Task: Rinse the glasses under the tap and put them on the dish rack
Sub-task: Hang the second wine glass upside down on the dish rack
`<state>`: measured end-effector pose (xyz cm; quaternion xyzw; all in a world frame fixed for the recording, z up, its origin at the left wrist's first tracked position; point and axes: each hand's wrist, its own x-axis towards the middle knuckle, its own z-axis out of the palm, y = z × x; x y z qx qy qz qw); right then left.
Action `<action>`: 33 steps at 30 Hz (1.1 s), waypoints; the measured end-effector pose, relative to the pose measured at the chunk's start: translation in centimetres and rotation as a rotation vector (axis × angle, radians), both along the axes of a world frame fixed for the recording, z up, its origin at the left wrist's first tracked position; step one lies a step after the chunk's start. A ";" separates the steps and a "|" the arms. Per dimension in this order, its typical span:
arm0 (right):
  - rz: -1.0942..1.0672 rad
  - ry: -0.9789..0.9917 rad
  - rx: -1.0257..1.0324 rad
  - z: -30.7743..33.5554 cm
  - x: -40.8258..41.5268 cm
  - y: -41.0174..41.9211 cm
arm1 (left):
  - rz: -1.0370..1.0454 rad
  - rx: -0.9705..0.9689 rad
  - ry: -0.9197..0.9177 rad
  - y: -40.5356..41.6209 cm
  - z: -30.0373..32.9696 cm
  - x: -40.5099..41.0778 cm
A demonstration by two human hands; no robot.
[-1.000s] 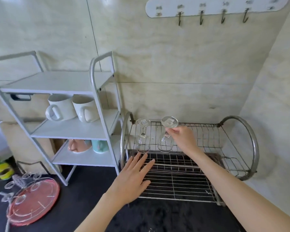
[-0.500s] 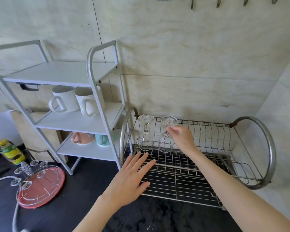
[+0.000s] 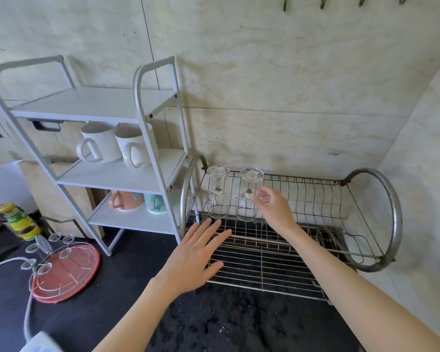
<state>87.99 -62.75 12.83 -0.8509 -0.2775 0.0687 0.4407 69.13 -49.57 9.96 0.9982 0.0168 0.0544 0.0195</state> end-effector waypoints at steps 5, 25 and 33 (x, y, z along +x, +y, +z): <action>0.073 -0.226 -0.215 0.6 -4.0 -3.3 | 0.025 -0.017 0.089 -0.4 1.4 0.1; 0.660 -0.614 -0.284 -3.7 -40.5 -0.8 | 0.562 -0.067 -0.094 -3.3 -2.5 -39.8; 0.938 -0.595 -0.159 -5.2 -55.7 7.5 | 0.961 -0.104 -0.055 -1.5 -3.4 -56.9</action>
